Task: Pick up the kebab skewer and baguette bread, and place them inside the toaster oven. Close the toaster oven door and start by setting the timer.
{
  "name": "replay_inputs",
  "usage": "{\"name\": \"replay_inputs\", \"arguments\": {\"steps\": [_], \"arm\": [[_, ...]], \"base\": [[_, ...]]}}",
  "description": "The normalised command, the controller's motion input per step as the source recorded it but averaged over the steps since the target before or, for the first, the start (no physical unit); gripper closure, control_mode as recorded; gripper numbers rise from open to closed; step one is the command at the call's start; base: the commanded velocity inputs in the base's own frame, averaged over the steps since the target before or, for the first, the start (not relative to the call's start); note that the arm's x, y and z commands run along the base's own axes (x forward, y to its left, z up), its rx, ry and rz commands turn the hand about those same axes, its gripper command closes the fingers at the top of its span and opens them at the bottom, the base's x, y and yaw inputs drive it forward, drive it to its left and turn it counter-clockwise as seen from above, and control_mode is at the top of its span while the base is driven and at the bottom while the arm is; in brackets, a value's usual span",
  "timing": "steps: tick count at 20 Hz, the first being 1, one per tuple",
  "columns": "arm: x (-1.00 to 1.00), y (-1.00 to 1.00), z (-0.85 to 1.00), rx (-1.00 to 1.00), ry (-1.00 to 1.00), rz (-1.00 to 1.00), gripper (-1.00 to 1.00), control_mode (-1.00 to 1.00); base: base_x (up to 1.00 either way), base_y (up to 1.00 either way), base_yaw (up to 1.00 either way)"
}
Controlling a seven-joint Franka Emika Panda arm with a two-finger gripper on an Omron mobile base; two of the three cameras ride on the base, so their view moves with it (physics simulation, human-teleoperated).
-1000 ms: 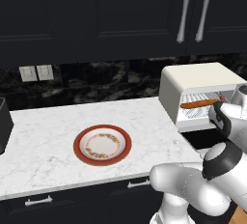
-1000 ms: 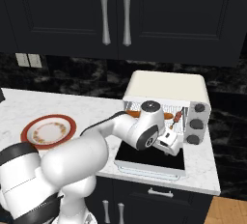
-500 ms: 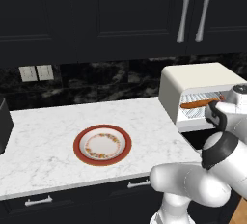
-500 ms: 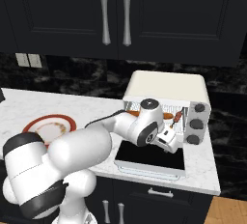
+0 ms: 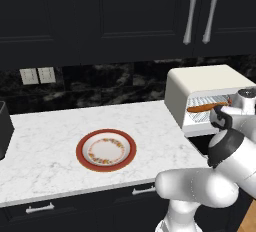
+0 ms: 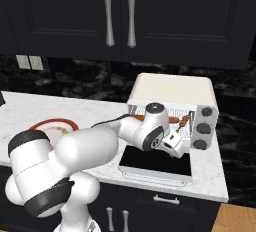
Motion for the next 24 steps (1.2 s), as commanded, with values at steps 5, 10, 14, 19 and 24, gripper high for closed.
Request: {"name": "replay_inputs", "arguments": {"steps": [5, 10, 14, 19, 24], "arm": [[0.19, 0.0, 0.0, 0.0, 0.0, 0.0, -1.0, -1.0], [0.2, 0.0, 0.0, 0.0, 0.0, 0.0, -1.0, -1.0], [0.27, 0.0, 0.0, 0.0, 0.0, 0.0, -1.0, -1.0], [0.32, 0.0, 0.0, 0.0, 0.0, 0.0, -1.0, -1.0], [0.26, 0.0, 0.0, 0.0, 0.0, 0.0, -1.0, -1.0]], "base": [[0.0, 0.0, 0.0], [0.0, 0.0, 0.0], [0.0, 0.0, 0.0], [0.0, 0.0, 0.0], [0.0, 0.0, 0.0]]}}
